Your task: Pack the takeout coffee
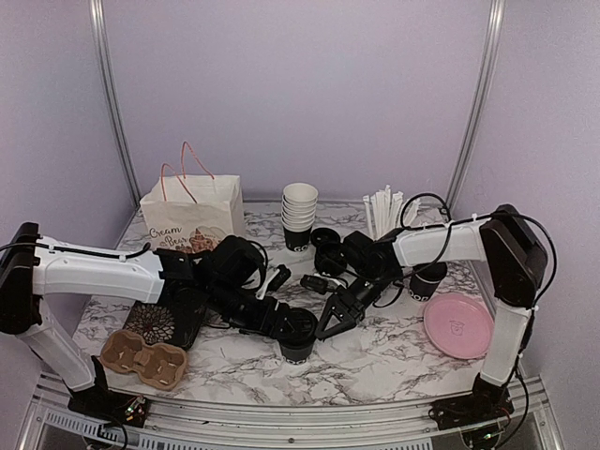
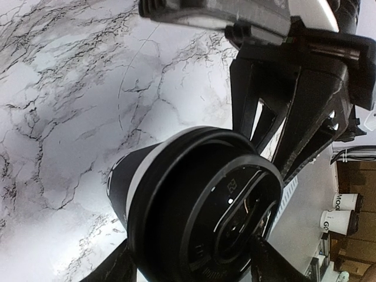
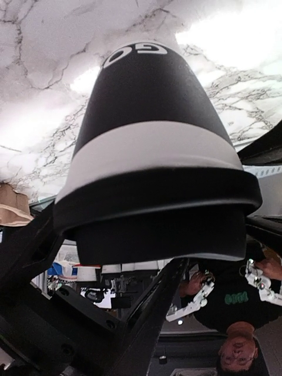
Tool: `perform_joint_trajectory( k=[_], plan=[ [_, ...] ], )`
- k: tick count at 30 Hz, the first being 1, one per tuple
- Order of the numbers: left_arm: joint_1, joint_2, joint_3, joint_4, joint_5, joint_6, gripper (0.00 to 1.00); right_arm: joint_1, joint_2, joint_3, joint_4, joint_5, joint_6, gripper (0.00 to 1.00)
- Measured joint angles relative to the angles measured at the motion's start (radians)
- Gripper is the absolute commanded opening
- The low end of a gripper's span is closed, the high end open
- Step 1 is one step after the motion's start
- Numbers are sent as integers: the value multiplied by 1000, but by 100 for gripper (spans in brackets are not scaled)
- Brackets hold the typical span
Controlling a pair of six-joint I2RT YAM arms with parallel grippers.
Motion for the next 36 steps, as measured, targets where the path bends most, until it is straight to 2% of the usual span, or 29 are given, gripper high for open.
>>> perform_joint_trajectory(
  k=[6, 12, 18, 26, 36],
  plan=[
    [-8, -8, 29, -78, -35, 29, 78, -1, -18, 39, 9, 81, -82, 46],
    [-11, -36, 36, -134, -56, 52, 80, -1, -45, 69, 11, 123, -128, 53],
    [3, -51, 49, -154, -90, 59, 79, -1, -49, 89, 10, 153, -150, 53],
    [81, -112, 48, -136, -149, -1, 63, -9, -49, 98, 6, 169, -153, 51],
    [113, -126, -19, -71, -120, -94, 56, -31, -34, 119, 8, 171, -148, 50]
  ],
)
